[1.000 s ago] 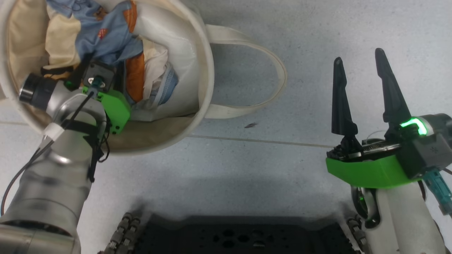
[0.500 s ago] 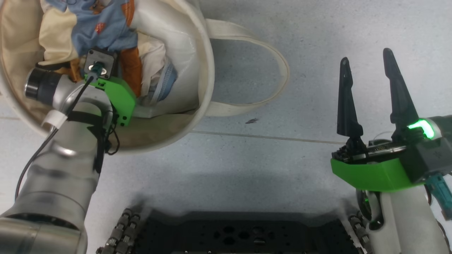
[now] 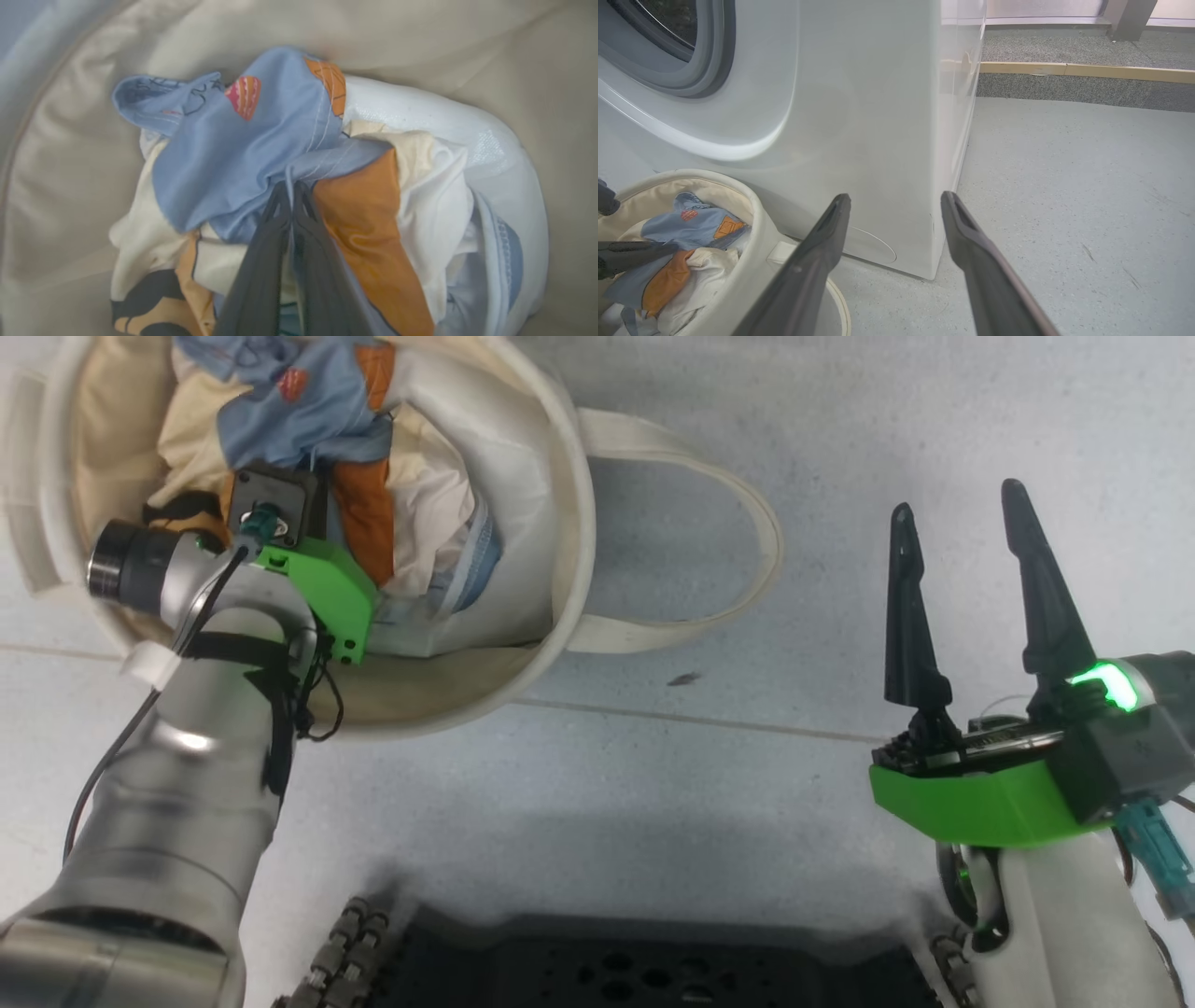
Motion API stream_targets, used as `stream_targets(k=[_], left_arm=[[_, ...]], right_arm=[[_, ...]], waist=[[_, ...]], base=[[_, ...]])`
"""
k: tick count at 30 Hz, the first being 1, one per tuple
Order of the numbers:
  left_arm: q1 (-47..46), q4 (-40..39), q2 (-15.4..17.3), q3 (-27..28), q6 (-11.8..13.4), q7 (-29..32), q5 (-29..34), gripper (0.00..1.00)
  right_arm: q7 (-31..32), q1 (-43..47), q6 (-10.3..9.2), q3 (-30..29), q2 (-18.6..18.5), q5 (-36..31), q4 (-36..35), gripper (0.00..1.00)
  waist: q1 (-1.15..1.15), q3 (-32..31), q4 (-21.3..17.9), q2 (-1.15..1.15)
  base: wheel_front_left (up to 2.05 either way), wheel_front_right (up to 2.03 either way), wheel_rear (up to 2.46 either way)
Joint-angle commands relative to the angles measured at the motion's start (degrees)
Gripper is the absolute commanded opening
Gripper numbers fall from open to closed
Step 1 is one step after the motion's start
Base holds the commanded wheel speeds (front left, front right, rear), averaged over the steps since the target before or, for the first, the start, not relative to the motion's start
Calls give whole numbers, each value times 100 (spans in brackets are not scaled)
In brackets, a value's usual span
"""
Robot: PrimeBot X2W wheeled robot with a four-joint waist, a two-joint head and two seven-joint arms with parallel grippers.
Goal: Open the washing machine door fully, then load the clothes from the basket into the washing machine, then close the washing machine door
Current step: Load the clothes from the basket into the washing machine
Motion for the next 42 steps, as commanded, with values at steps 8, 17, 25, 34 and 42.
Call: stream_targets(k=[8, 17, 25, 34, 42], left_arm=[[1055, -1365, 367, 221, 282, -68, -142, 0], [1876, -2384, 463, 279, 412, -69, -145, 0], [2548, -3338, 479, 371, 564, -69, -121, 0], [3284, -4567, 585, 538, 780, -70, -22, 0], [4152, -6140, 644, 665, 986, -70, 7, 0]], right_arm=[[-28, 74, 1, 335, 33, 240, 123, 100], [-28, 62, 1, 496, 33, 472, 349, 100], [-28, 122, 1, 614, 33, 661, 553, 100], [-28, 220, 1, 734, 33, 969, 723, 100], [-28, 450, 1, 783, 33, 1242, 839, 100]], waist=[[0, -711, 99, 0], [0, -1372, 161, 0], [0, -1965, 212, 0], [0, -2765, 160, 0], [0, -3590, 137, 0]], base=[[0, 0, 0], [0, 0, 0], [0, 0, 0], [0, 0, 0], [0, 0, 0]])
